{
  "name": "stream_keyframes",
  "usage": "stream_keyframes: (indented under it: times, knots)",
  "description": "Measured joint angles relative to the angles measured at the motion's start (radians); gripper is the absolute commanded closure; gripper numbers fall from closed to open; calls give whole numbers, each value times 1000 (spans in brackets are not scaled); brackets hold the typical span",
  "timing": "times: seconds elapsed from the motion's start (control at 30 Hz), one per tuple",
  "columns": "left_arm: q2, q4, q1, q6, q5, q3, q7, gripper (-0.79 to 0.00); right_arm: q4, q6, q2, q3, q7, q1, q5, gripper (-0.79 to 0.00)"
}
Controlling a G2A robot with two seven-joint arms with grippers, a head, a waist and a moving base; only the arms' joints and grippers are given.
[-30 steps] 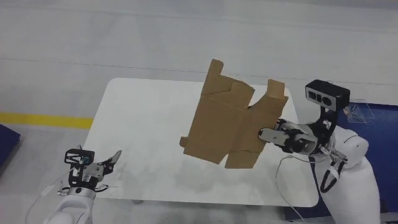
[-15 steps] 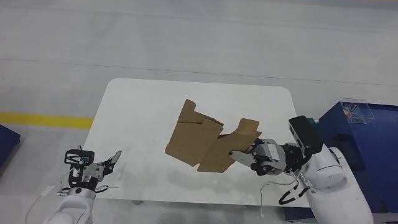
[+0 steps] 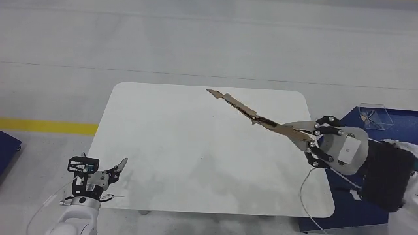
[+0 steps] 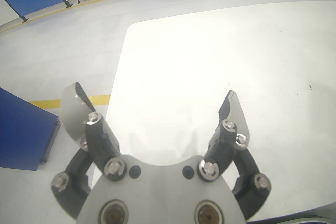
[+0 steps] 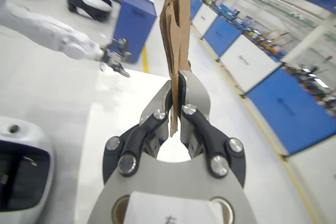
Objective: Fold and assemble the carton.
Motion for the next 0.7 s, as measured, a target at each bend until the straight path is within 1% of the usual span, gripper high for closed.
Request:
stream_keyframes:
  times: [0.03, 0.13, 0.23, 0.27, 0.4, 0.43, 0.47, 0.5, 0.53, 0.6, 0.63, 0.7]
  knots:
    - [0, 0, 0, 0, 0, 0, 0, -785, 0, 0, 10, 24, -33, 22, -90, 0]
    - [0, 0, 0, 0, 0, 0, 0, -785, 5, 0, 36, 39, -159, 57, -290, 0]
    - [0, 0, 0, 0, 0, 0, 0, -785, 5, 0, 67, 43, -336, 48, -538, 0]
    - [0, 0, 0, 0, 0, 0, 0, -785, 5, 0, 79, 45, -412, 40, -647, 0]
    - [0, 0, 0, 0, 0, 0, 0, -785, 5, 0, 106, 58, -671, -16, -949, 0]
    - [0, 0, 0, 0, 0, 0, 0, -785, 5, 1, 112, 69, -725, -20, -1015, 0]
    - [0, 0, 0, 0, 0, 0, 0, -785, 5, 7, 121, 73, -804, -13, -1112, 0]
    - [0, 0, 0, 0, 0, 0, 0, -785, 5, 24, 126, 61, -867, -15, -1187, 0]
    - [0, 0, 0, 0, 0, 0, 0, -785, 5, 72, 133, 30, -950, -40, -1301, 0]
    - [0, 0, 0, 0, 0, 0, 0, -785, 5, 193, 143, -21, -1063, -105, -1497, 0]
    - [0, 0, 0, 0, 0, 0, 0, -785, 5, 293, 149, -52, -1123, -154, -1638, 0]
    - [0, 0, 0, 0, 0, 0, 0, -785, 5, 443, 152, -101, -1178, -239, -1822, 0]
